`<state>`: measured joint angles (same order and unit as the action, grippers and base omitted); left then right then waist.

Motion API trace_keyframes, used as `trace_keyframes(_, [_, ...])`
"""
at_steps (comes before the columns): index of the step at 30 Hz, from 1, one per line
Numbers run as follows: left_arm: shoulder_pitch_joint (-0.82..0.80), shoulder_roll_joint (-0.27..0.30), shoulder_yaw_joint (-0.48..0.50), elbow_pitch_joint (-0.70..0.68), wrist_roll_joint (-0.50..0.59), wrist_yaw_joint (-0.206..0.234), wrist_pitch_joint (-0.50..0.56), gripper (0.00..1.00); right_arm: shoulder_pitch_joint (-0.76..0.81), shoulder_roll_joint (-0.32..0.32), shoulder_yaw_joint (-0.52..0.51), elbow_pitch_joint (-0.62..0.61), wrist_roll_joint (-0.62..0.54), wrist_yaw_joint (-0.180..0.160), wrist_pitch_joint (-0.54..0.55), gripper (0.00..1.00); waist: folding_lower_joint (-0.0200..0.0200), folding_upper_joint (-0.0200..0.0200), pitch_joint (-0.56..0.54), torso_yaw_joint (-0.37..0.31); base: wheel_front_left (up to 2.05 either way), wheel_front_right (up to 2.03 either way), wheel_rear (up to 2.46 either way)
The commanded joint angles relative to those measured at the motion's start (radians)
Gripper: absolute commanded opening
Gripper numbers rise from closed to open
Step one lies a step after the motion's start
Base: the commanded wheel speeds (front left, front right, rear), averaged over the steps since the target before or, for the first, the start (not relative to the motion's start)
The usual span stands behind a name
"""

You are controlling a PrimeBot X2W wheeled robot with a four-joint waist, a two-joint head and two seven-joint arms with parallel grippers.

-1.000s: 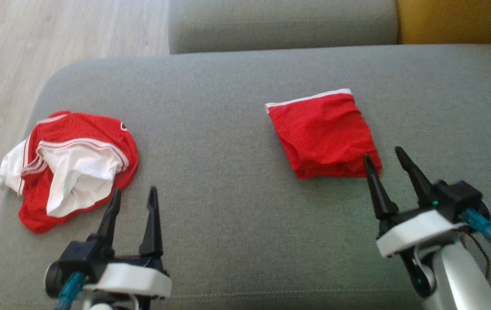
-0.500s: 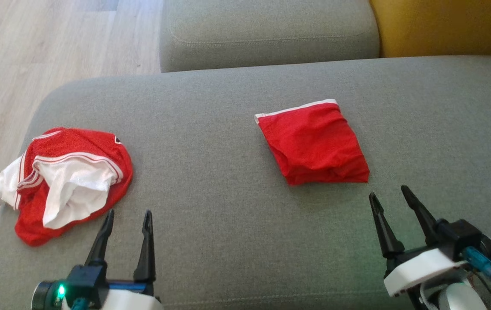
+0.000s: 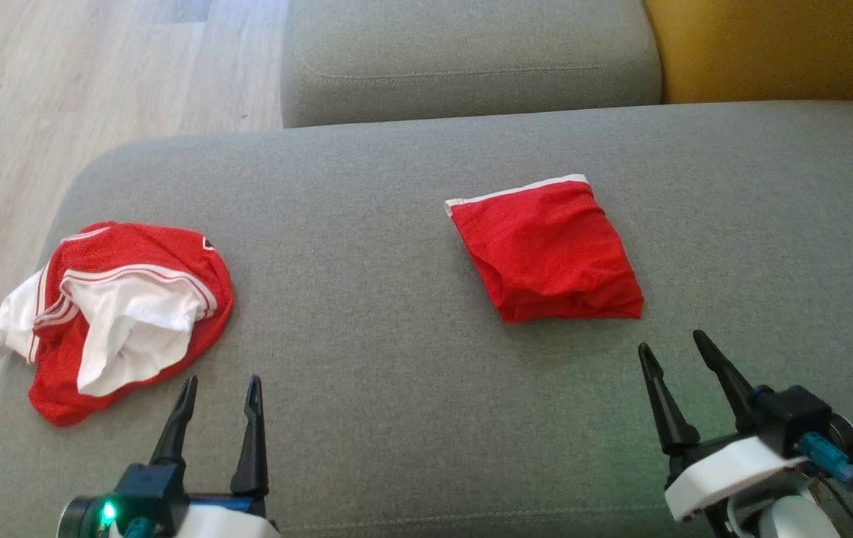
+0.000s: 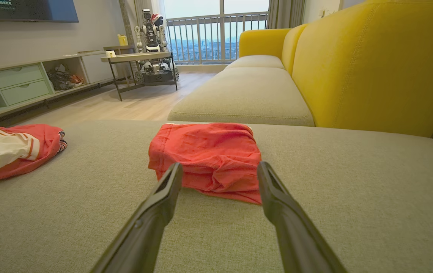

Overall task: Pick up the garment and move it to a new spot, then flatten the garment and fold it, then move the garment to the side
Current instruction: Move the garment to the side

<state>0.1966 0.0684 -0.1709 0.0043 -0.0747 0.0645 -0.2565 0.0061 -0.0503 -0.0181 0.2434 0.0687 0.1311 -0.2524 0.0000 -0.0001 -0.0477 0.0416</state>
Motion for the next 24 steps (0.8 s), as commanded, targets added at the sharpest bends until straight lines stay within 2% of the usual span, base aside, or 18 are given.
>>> trace_keyframes(1, [-0.047,-0.008,0.039,-0.024,0.001,-0.004,-0.005,1.0,-0.032,0.0,0.02,-0.027,-0.003,0.0,-0.009,1.0,0.0,0.0001,0.003,0.001,0.0,0.0,0.0])
trace_keyframes(24, [-0.052,-0.015,0.023,-0.014,0.021,-0.023,-0.005,1.0,-0.04,0.0,-0.012,-0.015,0.008,0.0,-0.009,1.0,0.0,0.0001,0.021,0.027,0.0,0.0,0.0])
